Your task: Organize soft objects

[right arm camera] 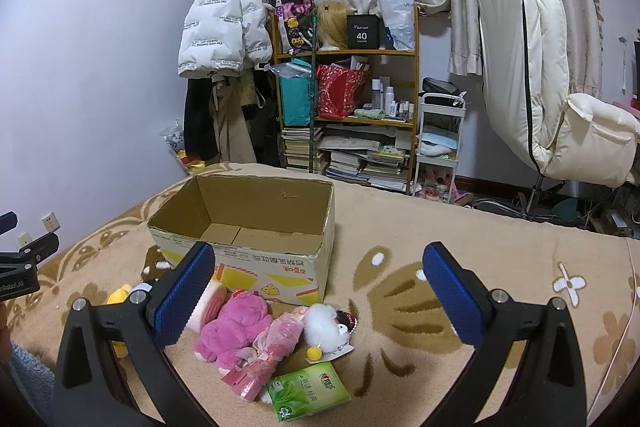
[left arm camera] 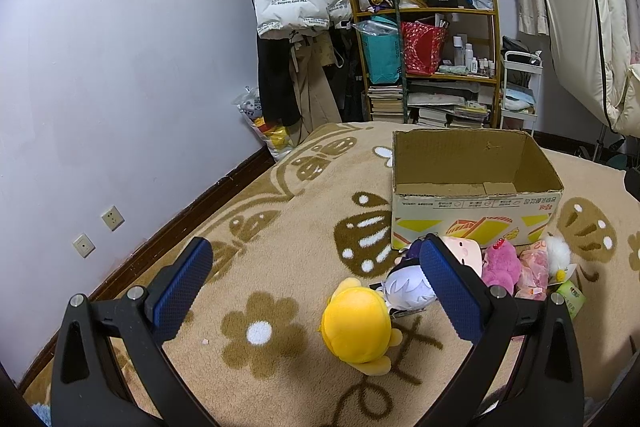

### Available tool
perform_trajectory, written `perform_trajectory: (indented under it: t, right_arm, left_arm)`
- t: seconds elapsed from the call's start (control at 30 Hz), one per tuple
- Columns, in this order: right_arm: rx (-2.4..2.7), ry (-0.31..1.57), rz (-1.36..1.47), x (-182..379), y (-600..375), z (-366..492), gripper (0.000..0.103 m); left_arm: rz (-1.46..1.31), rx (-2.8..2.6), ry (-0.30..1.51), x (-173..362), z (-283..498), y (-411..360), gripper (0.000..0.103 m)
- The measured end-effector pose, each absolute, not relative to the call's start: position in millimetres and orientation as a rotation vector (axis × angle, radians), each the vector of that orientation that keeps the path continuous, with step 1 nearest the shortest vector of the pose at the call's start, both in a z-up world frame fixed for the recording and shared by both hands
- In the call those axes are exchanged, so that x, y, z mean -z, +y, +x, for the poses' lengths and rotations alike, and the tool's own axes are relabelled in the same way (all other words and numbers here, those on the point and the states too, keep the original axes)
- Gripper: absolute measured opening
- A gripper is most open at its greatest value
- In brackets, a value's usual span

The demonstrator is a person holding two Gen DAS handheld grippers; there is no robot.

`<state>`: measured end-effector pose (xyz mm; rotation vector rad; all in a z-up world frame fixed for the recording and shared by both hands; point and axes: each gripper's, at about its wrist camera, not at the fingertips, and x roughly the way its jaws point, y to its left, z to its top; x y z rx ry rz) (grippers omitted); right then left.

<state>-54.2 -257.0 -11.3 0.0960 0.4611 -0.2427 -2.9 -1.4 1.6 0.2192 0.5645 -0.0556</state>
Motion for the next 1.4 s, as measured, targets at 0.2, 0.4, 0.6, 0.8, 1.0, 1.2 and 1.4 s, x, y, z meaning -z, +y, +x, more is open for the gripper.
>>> perform_trajectory:
  t: [0.2, 0.4, 0.6, 0.8, 1.0, 1.2, 1.4]
  right_arm:
    - [0.240, 0.462, 0.099, 11.1, -257.3, -54.2, 0.103]
    - [0.241, 0.462, 0.098, 11.4, -257.1, -54.1, 0.103]
    - [0.240, 0.462, 0.099, 11.3, -257.1, -54.0, 0.103]
    - [0.240, 0.463, 0.099, 11.1, -256.8, -53.7, 0.103]
    - [0.243, 0.462, 0.096, 10.7, -256.8, -54.0, 0.103]
    - [0.228, 0.461, 0.085, 16.0, -254.4, -53.1, 0.103]
    - [0.226, 0.462, 0.085, 16.8, -253.7, -52.8, 0.103]
  left_arm:
    - [0.220, 0.056, 0.564, -1.4, -2.8, -1.5, 0.102]
    - [0.221, 0.055, 0.565, -1.3, -2.9, -1.6, 0.102]
    - [0.220, 0.057, 0.560, 0.6, -2.3, 3.1, 0.102]
    - [0.223, 0.056, 0.562, 3.6, -1.7, 5.9, 0.102]
    - [0.221, 0.055, 0.554, 3.4, -2.1, 5.0, 0.102]
    - [0.226, 0.054, 0.554, 2.2, -3.7, 3.8, 0.102]
    - [0.227, 0.052, 0.556, 2.7, -4.0, 3.4, 0.102]
